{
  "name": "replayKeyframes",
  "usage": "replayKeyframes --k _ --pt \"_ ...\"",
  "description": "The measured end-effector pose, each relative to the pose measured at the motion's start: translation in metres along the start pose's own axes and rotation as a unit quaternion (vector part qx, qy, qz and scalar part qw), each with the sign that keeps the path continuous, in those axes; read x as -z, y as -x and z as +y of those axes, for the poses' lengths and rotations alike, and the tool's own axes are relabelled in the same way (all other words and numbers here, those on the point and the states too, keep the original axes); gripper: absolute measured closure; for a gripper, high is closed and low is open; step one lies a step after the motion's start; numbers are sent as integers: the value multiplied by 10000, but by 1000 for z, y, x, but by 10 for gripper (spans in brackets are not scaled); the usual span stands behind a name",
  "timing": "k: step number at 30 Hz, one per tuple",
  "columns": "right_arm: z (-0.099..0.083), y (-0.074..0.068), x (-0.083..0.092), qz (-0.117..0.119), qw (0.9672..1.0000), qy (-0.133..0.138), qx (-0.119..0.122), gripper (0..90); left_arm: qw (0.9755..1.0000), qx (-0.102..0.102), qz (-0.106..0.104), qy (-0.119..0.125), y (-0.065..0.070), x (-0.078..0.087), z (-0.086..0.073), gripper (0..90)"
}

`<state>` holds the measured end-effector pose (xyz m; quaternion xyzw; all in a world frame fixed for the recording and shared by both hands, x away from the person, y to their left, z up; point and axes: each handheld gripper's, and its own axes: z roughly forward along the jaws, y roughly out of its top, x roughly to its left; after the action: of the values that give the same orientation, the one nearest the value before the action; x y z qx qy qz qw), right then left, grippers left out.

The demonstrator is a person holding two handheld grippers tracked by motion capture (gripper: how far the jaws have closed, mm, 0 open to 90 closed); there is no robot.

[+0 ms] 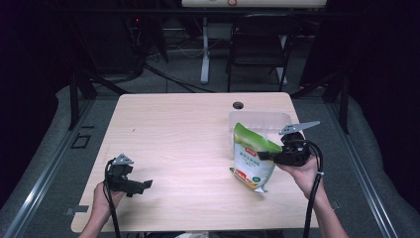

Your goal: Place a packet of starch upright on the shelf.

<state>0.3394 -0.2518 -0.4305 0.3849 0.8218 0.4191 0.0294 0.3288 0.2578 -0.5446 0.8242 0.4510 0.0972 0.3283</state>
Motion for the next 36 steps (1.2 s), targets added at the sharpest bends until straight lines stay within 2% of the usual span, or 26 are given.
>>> replayKeyframes --k 16,36 --pt "2 0 15 -76 9998 189 -44 900 10000 -6 5 10 1 0 0 2" --pt "2 3 23 -128 9996 235 -90 900 10000 -30 19 -26 1 -1 1 2"
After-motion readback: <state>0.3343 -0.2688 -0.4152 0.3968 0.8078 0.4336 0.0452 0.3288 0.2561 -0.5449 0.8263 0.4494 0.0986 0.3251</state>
